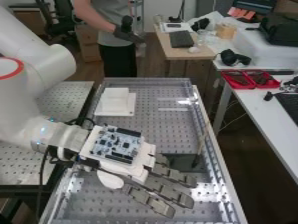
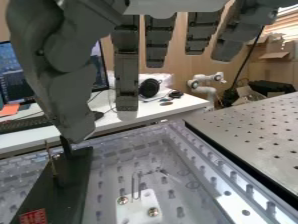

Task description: Grab the paper clip and place it in the clear container

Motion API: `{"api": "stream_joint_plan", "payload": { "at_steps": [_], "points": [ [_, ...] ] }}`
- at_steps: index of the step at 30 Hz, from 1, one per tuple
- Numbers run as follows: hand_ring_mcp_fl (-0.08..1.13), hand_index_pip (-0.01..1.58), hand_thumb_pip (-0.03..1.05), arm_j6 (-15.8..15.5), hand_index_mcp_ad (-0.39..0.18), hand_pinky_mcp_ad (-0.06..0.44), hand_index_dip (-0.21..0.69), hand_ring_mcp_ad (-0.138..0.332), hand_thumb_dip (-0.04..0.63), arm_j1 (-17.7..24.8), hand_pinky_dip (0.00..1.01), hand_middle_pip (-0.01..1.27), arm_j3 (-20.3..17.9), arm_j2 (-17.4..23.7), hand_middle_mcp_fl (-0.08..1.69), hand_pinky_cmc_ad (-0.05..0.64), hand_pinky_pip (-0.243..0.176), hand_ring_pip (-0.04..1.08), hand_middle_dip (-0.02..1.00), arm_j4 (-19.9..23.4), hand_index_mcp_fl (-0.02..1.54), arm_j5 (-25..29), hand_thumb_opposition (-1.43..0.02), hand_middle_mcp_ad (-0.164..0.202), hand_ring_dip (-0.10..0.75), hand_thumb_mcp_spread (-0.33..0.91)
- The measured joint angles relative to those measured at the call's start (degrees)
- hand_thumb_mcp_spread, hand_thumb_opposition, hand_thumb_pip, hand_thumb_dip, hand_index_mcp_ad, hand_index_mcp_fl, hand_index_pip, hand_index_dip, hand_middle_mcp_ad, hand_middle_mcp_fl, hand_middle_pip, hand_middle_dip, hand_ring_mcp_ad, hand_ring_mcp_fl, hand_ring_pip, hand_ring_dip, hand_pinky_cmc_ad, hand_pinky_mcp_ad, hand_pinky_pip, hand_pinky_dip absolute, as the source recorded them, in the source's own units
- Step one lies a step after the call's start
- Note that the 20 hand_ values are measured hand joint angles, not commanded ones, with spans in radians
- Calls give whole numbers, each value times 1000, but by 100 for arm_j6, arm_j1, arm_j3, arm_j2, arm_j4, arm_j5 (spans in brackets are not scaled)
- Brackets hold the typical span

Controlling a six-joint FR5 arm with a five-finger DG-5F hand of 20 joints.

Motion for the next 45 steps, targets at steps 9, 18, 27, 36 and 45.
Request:
{"api": "stream_joint_plan", "payload": {
  "at_steps": [9,18,27,36,45],
  "points": [
    [-37,1300,654,-118,-89,147,-19,145,236,-270,250,157,239,-309,52,175,-75,49,129,269,307,-575,-785,2,19,356],
    [-37,1417,696,-397,-112,145,2,145,239,-332,236,154,169,-386,101,175,-75,44,141,608,288,-905,-789,0,28,361],
    [-37,1428,691,-733,-120,145,3,145,253,-381,206,159,170,-445,108,176,-75,52,155,594,290,-1102,-798,3,37,372],
    [-37,1428,684,-1034,-126,147,3,138,251,-402,195,152,263,-550,120,180,-61,49,155,508,286,-1241,-799,0,44,389],
    [-35,1428,677,-1236,-138,136,3,140,253,-401,182,152,331,-626,115,195,-59,51,157,517,293,-1366,-803,-3,44,391]
  ]
}}
